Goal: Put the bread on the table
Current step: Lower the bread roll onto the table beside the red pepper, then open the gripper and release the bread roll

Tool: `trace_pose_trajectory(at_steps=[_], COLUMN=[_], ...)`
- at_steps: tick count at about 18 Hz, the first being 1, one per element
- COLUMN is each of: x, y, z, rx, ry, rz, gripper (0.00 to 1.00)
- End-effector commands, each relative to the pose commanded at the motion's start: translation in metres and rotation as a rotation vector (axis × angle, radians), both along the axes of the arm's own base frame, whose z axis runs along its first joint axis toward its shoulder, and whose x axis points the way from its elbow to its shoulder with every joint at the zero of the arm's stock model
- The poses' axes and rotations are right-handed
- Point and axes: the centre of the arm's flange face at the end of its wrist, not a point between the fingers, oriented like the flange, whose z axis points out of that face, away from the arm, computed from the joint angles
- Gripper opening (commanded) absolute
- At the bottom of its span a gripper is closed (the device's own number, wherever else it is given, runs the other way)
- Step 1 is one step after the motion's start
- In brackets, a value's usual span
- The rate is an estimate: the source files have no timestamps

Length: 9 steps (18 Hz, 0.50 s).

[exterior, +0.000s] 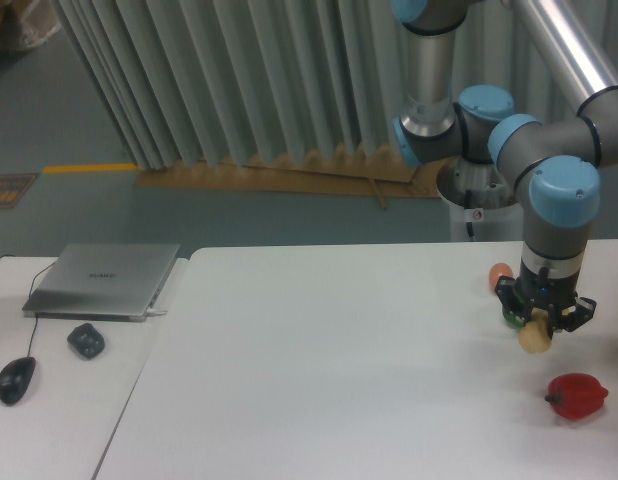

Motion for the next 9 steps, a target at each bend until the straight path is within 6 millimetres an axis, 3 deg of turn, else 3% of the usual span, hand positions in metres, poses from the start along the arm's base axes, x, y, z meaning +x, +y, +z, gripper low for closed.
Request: trace_pose_trajectory(at_steps=[9], x=[-0.0030], y=[-0.0038], z=[0.0018], rx=[-0.002], ry=[-0.001], rz=[-0.022], gripper=[1.00])
